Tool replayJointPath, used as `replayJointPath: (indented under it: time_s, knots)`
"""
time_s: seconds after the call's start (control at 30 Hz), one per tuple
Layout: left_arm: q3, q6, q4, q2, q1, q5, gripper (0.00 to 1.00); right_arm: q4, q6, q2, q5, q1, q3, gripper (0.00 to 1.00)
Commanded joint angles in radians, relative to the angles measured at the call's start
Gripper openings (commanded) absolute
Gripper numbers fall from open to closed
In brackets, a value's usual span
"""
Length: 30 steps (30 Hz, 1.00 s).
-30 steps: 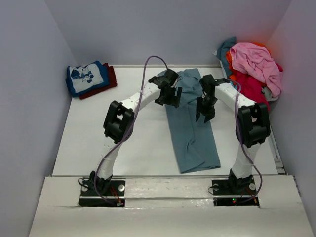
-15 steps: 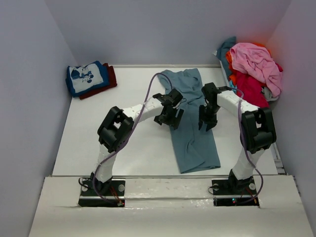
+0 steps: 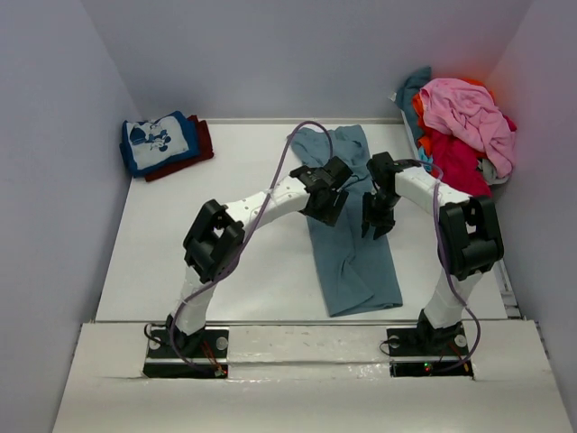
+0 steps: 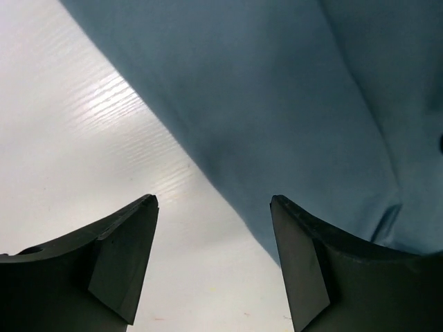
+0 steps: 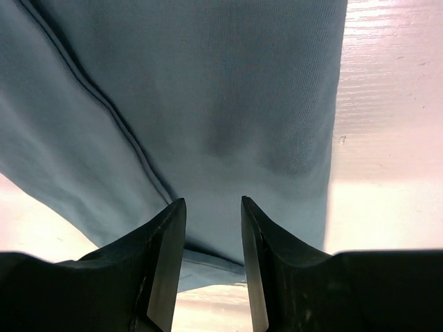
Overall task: Fold and stack the t-shirts
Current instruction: Rotate the tshirt 90 degrees
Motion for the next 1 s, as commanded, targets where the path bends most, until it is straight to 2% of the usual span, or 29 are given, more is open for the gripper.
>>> replayJointPath:
  time_s: [0.0, 0.07, 0.2, 0.33, 0.47, 0.7, 0.97]
  knots:
    - [0.069, 0.051, -0.006, 0.018, -0.023, -0.011, 0.78, 0.021, 0.002, -0.013, 0.005, 0.009, 0.021, 0.43]
    - [0.070, 0.065, 0.005, 0.033, -0.023, 0.016, 0.70, 0.022, 0.005, -0.013, 0.000, 0.009, 0.024, 0.43]
    - [0.061, 0.080, 0.019, 0.067, -0.023, 0.094, 0.70, 0.024, 0.007, -0.003, 0.000, 0.009, 0.029, 0.43]
    - [0.006, 0.099, 0.062, 0.085, -0.023, 0.237, 0.70, 0.035, 0.007, -0.001, -0.003, 0.009, 0.012, 0.43]
    - [-0.019, 0.102, 0.082, 0.091, -0.023, 0.272, 0.71, 0.045, 0.010, 0.002, -0.005, 0.009, -0.001, 0.43]
    - [-0.011, 0.094, 0.040, 0.123, -0.023, 0.237, 0.71, 0.065, 0.010, 0.027, -0.009, 0.009, -0.016, 0.42]
    - [-0.061, 0.054, -0.032, 0.150, -0.023, 0.095, 0.72, 0.074, 0.005, 0.062, -0.023, 0.009, -0.010, 0.42]
